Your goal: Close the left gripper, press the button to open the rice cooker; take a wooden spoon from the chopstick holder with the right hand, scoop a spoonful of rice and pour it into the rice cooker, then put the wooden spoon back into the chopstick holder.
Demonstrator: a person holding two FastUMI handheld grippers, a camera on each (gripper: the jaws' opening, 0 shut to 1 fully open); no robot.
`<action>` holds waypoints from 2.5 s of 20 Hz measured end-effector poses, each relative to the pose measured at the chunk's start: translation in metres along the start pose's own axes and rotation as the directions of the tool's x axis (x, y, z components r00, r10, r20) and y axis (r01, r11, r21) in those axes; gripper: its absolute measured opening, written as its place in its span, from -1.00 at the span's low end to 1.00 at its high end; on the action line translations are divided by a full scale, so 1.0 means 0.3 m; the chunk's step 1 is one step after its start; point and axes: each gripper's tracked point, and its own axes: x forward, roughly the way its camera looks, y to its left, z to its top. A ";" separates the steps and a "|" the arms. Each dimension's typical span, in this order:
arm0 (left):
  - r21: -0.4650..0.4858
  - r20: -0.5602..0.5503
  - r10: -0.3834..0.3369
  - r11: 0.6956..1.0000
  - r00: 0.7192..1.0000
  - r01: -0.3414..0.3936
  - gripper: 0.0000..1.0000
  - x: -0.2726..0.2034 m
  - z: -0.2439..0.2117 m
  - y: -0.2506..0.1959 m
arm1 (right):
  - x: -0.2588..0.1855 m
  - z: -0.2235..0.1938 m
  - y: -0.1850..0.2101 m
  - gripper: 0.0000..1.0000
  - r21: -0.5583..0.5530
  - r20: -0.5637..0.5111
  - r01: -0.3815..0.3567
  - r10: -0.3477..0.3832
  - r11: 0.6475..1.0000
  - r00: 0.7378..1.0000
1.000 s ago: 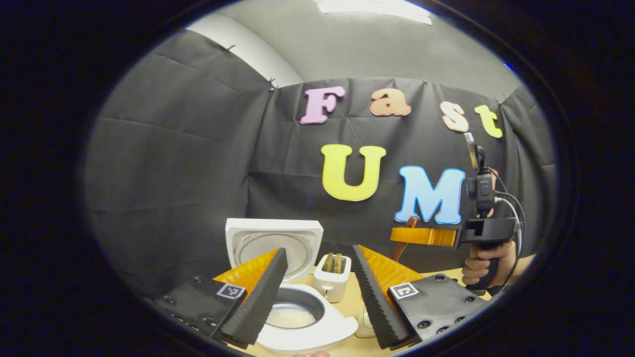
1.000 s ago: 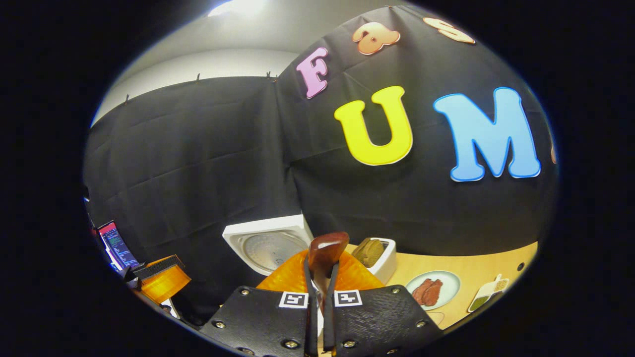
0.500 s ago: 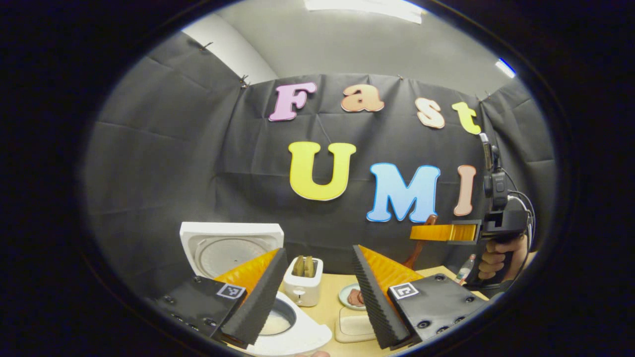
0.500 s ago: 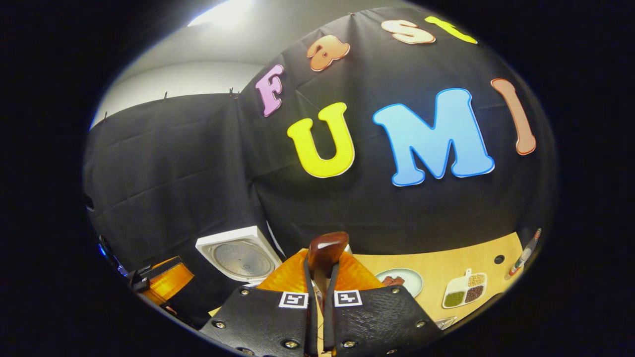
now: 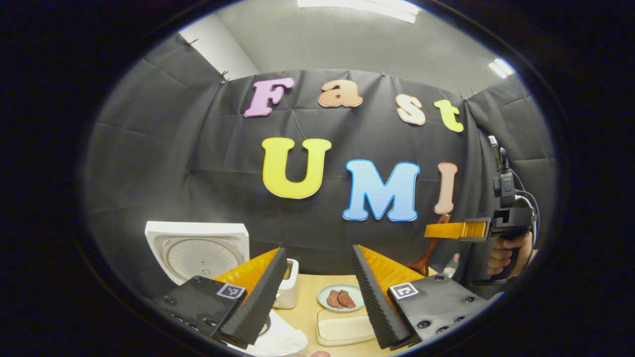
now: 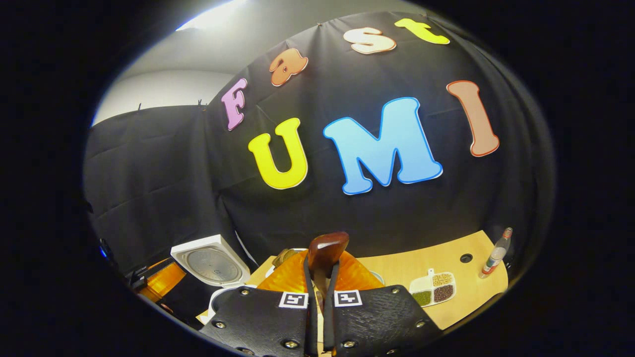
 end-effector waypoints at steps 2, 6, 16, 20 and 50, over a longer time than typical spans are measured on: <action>0.000 -0.003 -0.013 1.000 1.000 0.013 0.80 0.017 -0.004 -0.026 | -0.019 -0.001 -0.061 -0.90 0.009 0.001 0.035 -0.035 0.999 0.999; 0.007 -0.014 -0.040 0.999 0.999 0.040 0.80 0.041 -0.015 -0.071 | -0.048 -0.016 -0.178 -0.90 0.033 0.004 0.107 -0.107 0.994 0.994; 0.011 -0.037 -0.069 0.997 0.997 0.070 0.80 0.066 -0.043 -0.151 | -0.119 -0.137 -0.438 -0.90 0.109 -0.053 0.281 -0.277 0.953 0.960; 0.005 -0.048 -0.069 0.998 0.996 0.069 0.80 0.057 -0.057 -0.159 | -0.137 -0.234 -0.507 -0.89 0.112 -0.091 0.338 -0.329 0.935 0.940; 0.092 -0.104 0.047 0.995 0.993 -0.037 0.80 -0.009 -0.082 -0.024 | 0.048 -0.736 -0.663 -0.77 0.093 -0.292 0.467 -0.424 0.879 0.857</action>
